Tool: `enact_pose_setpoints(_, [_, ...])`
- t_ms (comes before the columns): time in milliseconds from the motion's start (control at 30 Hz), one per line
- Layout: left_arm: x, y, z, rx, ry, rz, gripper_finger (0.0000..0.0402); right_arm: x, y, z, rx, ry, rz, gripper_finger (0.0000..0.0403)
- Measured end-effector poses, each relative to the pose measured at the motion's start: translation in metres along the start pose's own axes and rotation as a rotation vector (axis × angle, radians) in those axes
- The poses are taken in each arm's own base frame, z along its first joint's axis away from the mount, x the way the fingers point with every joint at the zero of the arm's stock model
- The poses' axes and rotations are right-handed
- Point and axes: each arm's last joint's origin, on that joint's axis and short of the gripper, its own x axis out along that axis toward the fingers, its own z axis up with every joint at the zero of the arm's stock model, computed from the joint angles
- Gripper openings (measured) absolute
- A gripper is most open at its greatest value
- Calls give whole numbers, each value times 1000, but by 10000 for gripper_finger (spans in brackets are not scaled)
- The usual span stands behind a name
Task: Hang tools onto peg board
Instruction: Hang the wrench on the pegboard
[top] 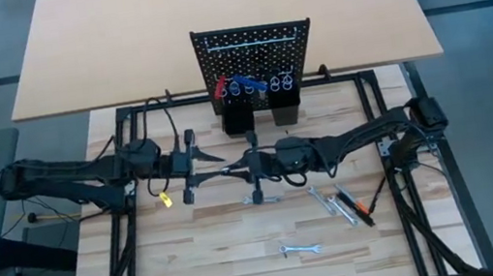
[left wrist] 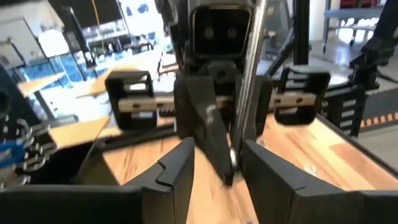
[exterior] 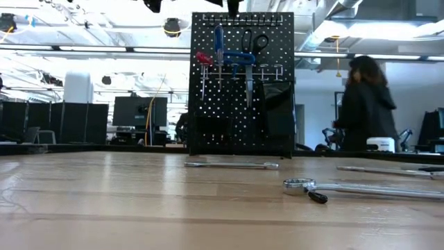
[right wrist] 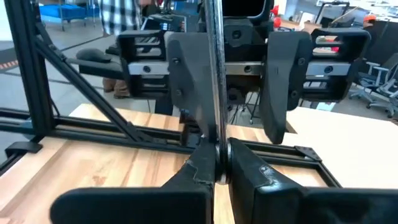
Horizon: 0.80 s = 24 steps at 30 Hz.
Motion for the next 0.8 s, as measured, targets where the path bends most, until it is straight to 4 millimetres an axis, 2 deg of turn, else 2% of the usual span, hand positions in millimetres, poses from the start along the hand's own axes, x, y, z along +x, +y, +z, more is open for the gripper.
enact_pose_setpoints(167, [7, -4, -1, 10, -88, -34, 119, 0, 0, 0, 3, -4, -1, 25])
enact_pose_setpoints(300, [7, -4, -1, 23, -92, -20, 108, 0, 0, 0, 3, -3, -1, 25])
enact_pose_setpoints(600, [8, -9, 2, 41, -120, -34, 44, 0, 0, 0, 5, -3, -1, 25])
enact_pose_setpoints(800, [15, -11, -1, 41, -127, -38, 15, 0, 0, 0, 5, -5, 0, 25])
